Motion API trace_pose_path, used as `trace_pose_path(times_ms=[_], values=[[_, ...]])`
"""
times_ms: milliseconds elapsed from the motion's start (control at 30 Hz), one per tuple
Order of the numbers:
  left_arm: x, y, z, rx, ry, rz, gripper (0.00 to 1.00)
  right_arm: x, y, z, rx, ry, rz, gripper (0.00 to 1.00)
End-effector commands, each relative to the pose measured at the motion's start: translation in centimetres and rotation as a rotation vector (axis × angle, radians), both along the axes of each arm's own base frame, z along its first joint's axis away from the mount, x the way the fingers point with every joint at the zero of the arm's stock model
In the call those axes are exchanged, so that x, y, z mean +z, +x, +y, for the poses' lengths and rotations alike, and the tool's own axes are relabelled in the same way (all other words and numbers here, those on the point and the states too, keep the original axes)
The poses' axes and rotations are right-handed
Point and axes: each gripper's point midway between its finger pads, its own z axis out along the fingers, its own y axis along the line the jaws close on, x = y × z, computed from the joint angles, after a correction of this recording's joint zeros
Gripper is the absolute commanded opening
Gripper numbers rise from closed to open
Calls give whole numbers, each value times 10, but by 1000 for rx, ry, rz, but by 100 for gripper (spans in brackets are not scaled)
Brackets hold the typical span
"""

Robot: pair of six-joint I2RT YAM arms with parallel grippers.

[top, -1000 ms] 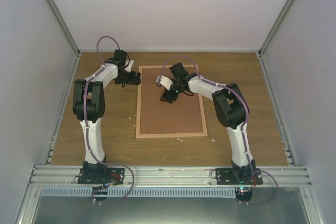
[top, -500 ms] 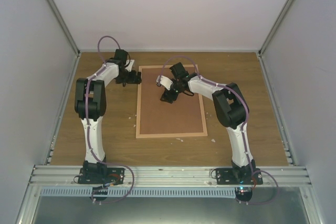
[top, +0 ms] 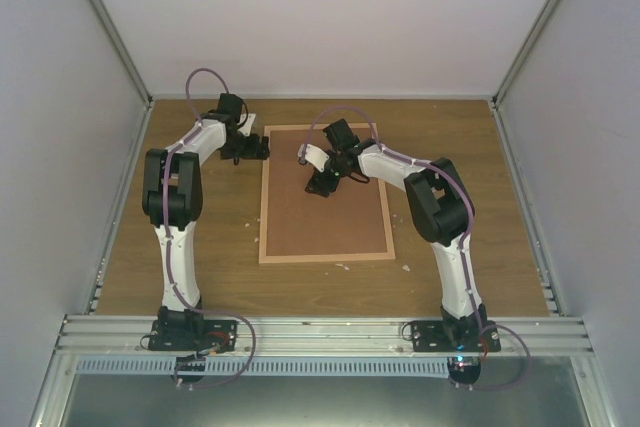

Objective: Put the photo into the frame
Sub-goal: Install the photo frame at the center of the board.

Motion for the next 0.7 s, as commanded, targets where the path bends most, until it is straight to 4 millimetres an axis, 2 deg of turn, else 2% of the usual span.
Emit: trace_pose_path(times_ms=[0,667], values=[[-29,-6,-4,-12,16,57,99,-49,-6,-26,-33,-131,47,75],[-47,-18,-17,-47,14,95,99,-52,-6,-26,-33,-134,52,75]])
